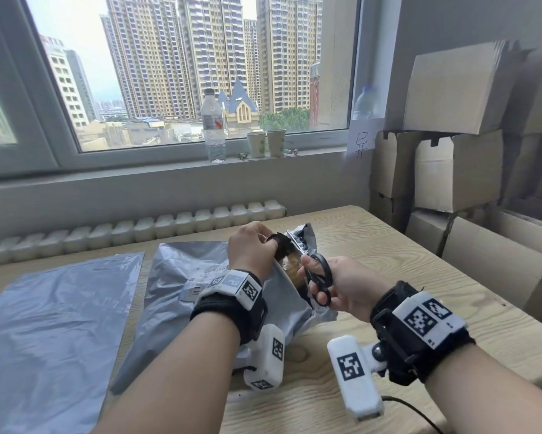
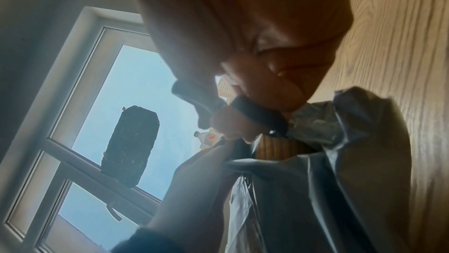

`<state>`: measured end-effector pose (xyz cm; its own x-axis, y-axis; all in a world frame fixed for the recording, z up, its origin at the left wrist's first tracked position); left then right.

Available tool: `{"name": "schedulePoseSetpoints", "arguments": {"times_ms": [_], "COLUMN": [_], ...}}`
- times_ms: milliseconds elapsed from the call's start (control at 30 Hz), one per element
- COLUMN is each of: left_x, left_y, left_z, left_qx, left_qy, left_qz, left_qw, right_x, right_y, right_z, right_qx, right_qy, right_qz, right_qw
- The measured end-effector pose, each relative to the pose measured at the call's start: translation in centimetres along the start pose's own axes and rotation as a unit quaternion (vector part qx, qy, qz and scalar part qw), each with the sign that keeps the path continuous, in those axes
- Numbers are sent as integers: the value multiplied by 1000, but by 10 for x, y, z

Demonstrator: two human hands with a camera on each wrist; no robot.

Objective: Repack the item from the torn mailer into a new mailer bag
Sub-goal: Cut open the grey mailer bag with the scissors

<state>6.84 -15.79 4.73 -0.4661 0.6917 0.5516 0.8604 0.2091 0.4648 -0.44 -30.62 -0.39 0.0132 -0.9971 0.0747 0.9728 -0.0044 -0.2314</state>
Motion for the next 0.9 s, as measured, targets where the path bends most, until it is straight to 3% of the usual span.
{"name": "schedulePoseSetpoints", "arguments": {"times_ms": [300, 767, 900], "left_x": [-12, -16, -23], "left_y": [2, 13, 12], "left_z": [5, 34, 42], "left_qx": [4, 69, 104], "left_qy": [-22, -34, -54], "left_qz": [28, 20, 46], "left_qw": [999, 997, 992], "right_x": [-1, 11, 30], "right_y": [1, 11, 14], "right_z": [-4, -7, 9], "right_qx": [-18, -25, 22], "right_qy": [-6, 21, 11], "right_qz": [13, -2, -73], "right_qw": [1000, 999, 997]}}
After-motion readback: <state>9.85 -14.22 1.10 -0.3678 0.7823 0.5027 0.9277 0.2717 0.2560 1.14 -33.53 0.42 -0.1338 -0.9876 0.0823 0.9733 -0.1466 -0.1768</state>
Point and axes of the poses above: each hand's wrist, its own y-axis towards the middle knuckle, its own x-axis out of the back of the hand, z = x × y, the point moved 9 cm from there along y, towards the middle knuckle, and after that the axes turned 7 degrees about -z, right-handed, at the moved point
